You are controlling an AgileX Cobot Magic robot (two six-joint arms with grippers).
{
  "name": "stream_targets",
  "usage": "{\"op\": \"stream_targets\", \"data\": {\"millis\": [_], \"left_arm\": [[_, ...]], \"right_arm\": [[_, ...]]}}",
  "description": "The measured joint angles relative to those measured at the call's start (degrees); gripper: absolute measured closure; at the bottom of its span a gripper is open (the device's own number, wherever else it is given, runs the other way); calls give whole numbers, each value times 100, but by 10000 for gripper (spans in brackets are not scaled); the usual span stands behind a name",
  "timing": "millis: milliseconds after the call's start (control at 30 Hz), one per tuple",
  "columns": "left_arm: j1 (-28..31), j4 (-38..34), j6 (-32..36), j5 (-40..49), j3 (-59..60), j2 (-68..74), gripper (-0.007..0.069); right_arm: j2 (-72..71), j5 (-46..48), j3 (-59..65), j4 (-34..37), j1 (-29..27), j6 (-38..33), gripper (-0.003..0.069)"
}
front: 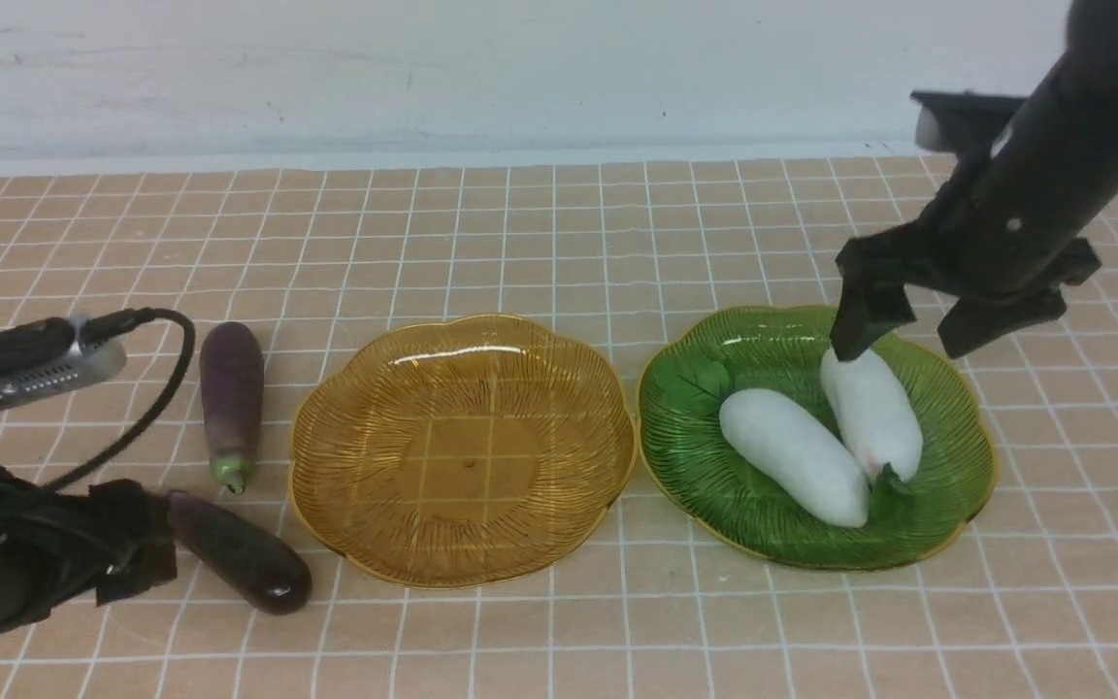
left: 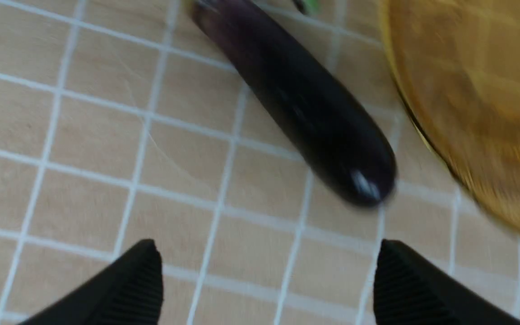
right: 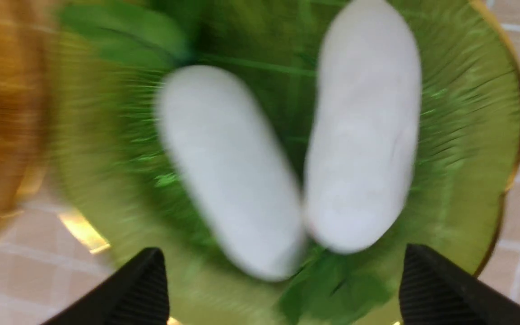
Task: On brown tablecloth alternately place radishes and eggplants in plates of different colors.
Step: 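Pick up the eggplant and place it in the yellow plate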
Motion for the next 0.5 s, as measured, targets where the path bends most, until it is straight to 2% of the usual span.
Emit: {"op": "stream_targets", "data": {"millis": [33, 167, 300, 500], "left_arm": [[0, 25, -66, -43, 0, 34, 52], [0, 261, -1261, -1048, 0, 728, 47], [0, 272, -1871, -1752, 0, 1473, 47], [0, 272, -2188, -2795, -4, 2577, 47]], "right_arm": [[-29, 0, 0, 0, 0, -6, 53], [-382, 21, 61, 165, 0, -229, 114], [-399, 35, 93, 178, 0, -349, 140], [-348, 46, 101, -50, 0, -458, 143]]}}
